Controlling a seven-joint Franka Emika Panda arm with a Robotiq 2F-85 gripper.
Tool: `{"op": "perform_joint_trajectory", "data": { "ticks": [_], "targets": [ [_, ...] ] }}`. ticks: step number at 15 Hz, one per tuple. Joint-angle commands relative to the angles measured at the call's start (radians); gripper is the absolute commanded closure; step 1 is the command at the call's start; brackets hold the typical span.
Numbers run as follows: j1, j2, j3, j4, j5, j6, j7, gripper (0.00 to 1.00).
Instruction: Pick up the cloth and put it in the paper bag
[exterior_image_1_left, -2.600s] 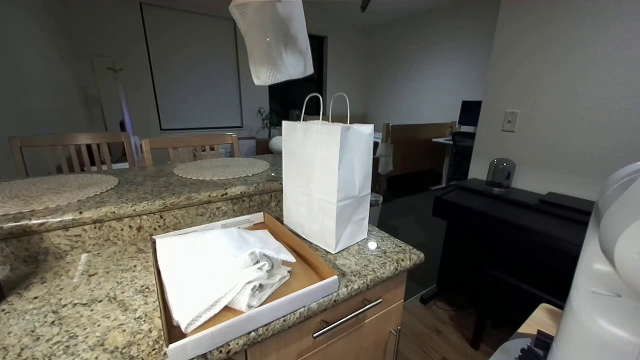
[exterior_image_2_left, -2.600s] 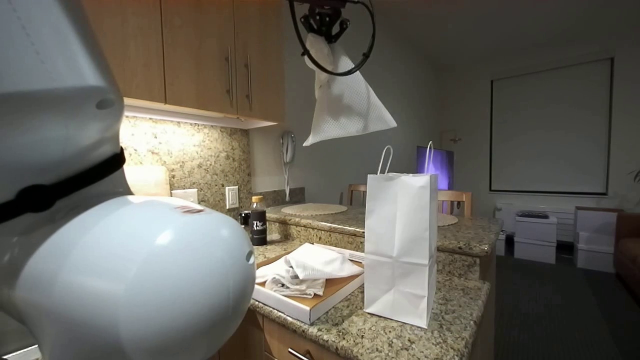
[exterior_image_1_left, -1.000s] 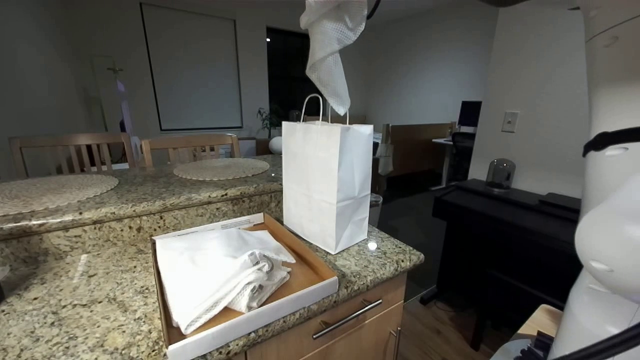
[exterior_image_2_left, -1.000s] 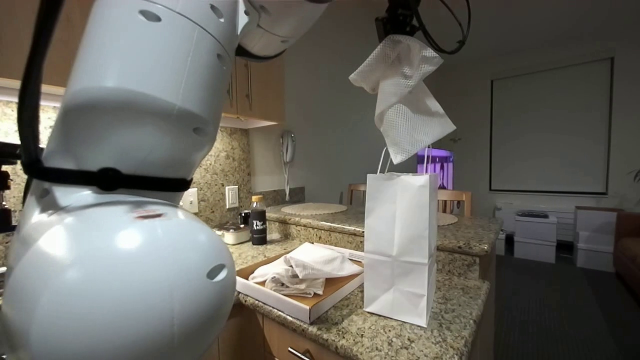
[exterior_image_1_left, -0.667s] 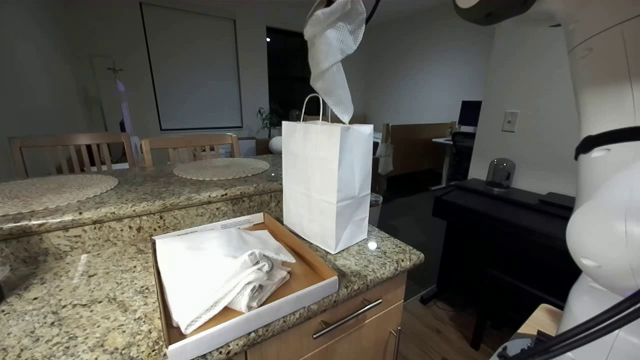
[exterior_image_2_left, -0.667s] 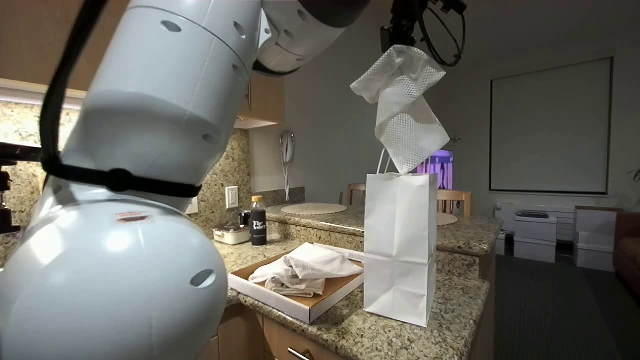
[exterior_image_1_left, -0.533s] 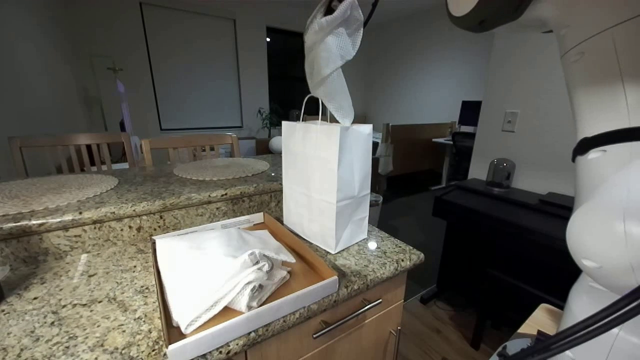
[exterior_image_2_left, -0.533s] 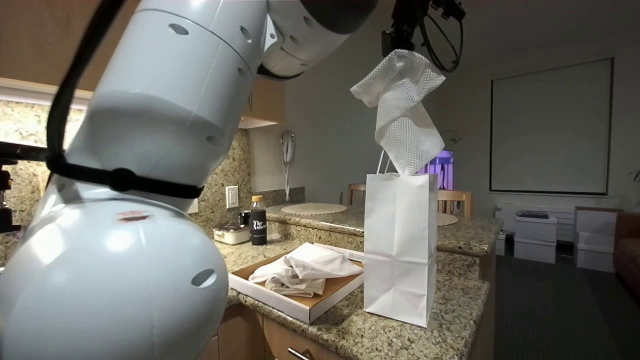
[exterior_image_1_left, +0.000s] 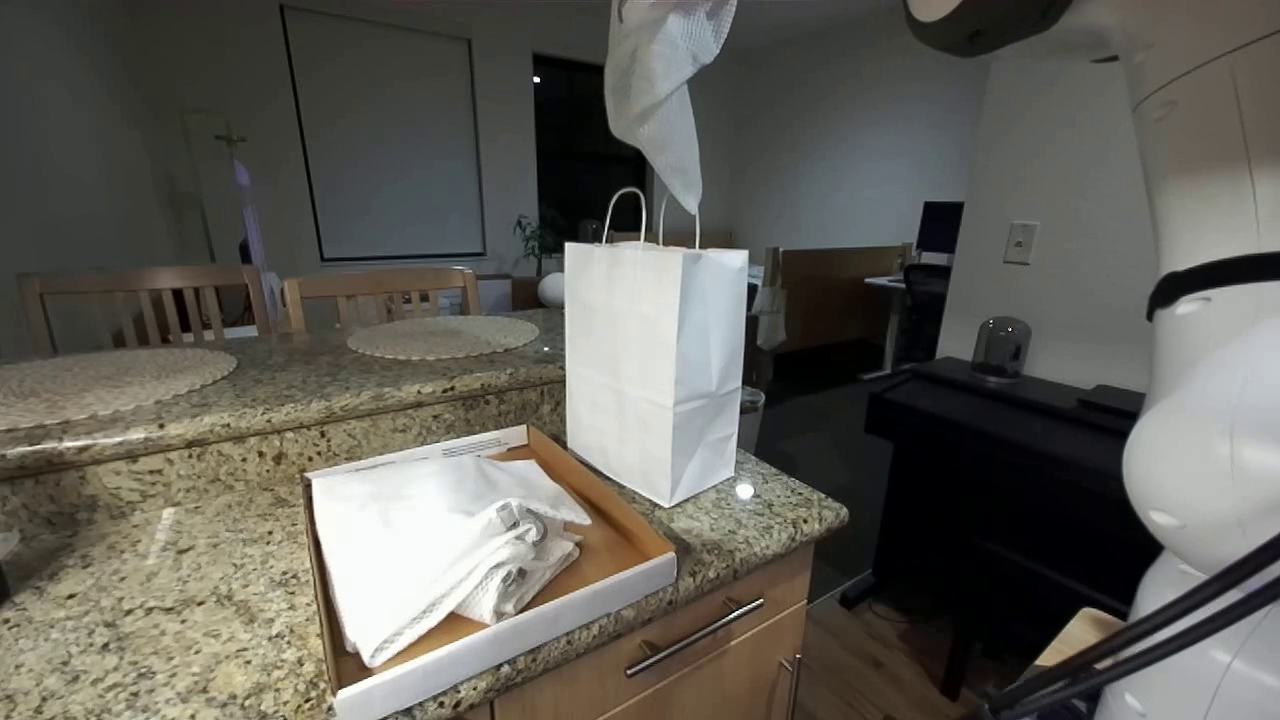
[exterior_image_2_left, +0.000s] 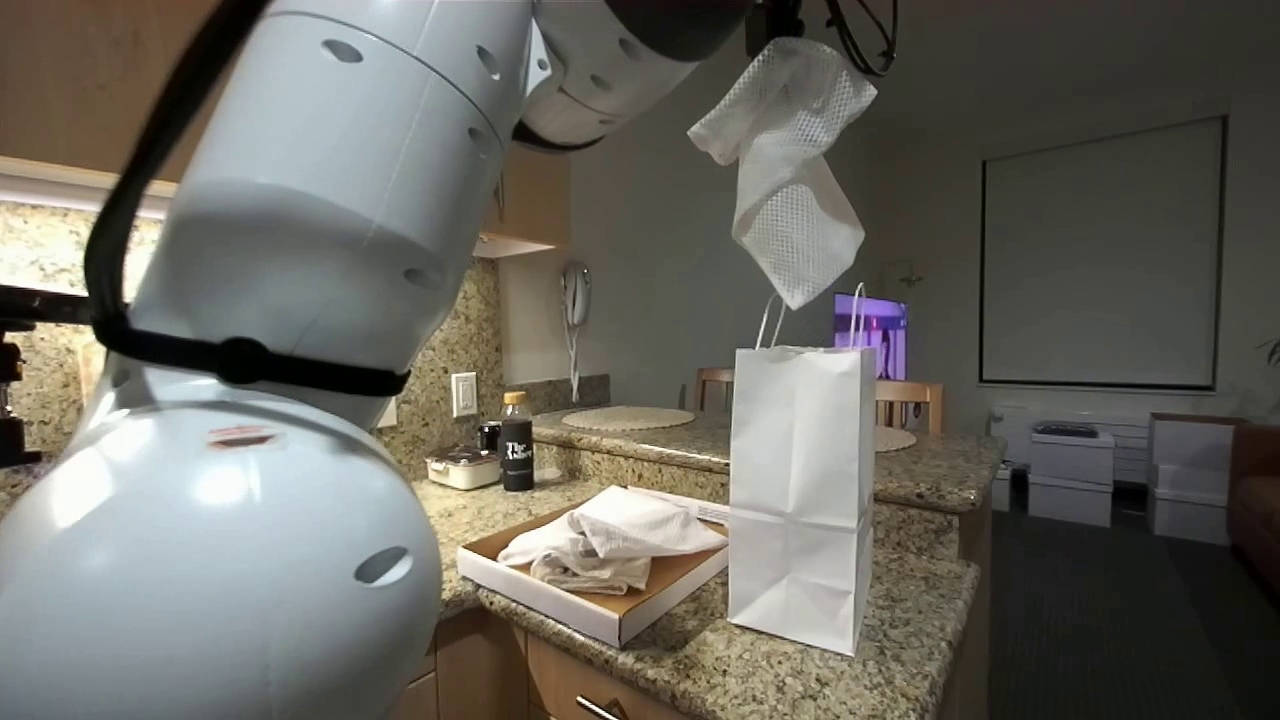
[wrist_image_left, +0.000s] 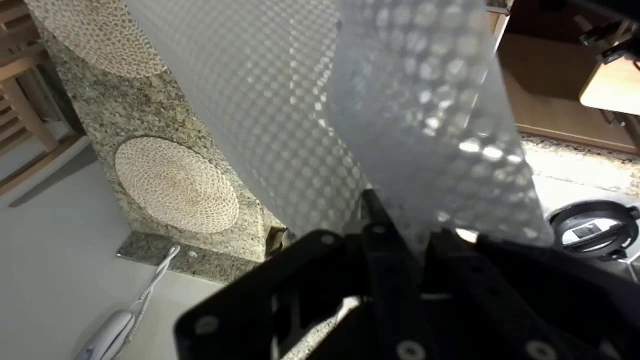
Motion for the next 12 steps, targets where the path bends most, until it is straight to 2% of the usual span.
{"op": "perform_joint_trajectory", "data": {
  "ticks": [1,2,3,5,12],
  "targets": [
    [-0.092,0.036,0.123,0.131,-0.028,-0.080,-0.026,0.92],
    [-0.103,0.033,0.145,0.138,-0.036,-0.091,-0.034,0.92],
    [-0.109,0.004,0.162,0.086,-0.051,-0.088,-0.054,0.92],
    [-0.133,0.026,0.195,0.089,-0.061,-0.116,-0.056,0.92],
    [-0.095,0.187,0.261,0.075,-0.164,-0.121,-0.034,0.92]
  ]
}}
